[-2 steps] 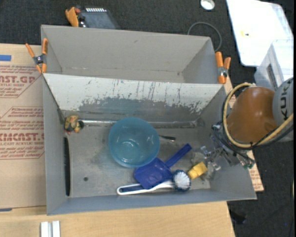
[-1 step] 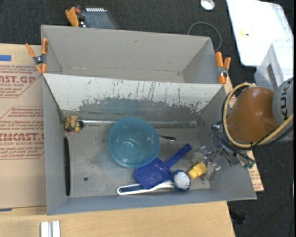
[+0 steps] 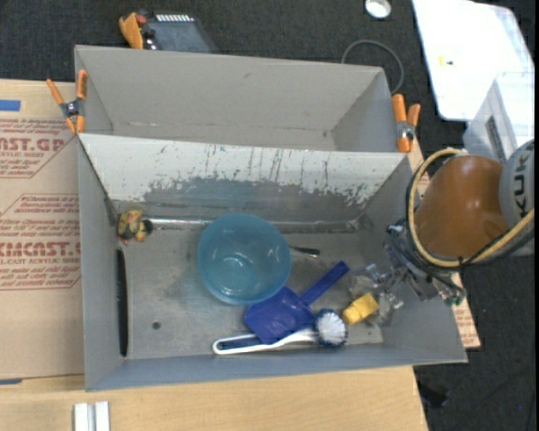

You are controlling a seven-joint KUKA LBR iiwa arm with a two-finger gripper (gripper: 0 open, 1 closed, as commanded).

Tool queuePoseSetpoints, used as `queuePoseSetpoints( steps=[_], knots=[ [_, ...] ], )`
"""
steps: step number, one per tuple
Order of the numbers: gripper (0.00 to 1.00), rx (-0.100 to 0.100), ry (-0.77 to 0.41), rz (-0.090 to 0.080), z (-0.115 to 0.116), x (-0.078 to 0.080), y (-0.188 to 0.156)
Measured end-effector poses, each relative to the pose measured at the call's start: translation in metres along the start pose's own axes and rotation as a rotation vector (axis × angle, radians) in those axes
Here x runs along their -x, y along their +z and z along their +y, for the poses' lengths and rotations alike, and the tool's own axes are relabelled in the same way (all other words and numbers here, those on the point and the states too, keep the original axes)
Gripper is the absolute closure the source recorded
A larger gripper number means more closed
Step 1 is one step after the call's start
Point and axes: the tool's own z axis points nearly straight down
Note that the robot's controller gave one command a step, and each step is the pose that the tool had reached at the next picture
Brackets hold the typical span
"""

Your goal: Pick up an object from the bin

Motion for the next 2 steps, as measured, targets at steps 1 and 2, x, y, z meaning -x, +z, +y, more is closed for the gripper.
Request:
queuePoseSetpoints(
  steps=[1,2],
  knots=[
    [1.00,0.001,0.000,0.000,0.001,0.000,-0.005],
    [1.00,0.006,0.000,0.007,0.002,-0.001,-0.033]
  ],
)
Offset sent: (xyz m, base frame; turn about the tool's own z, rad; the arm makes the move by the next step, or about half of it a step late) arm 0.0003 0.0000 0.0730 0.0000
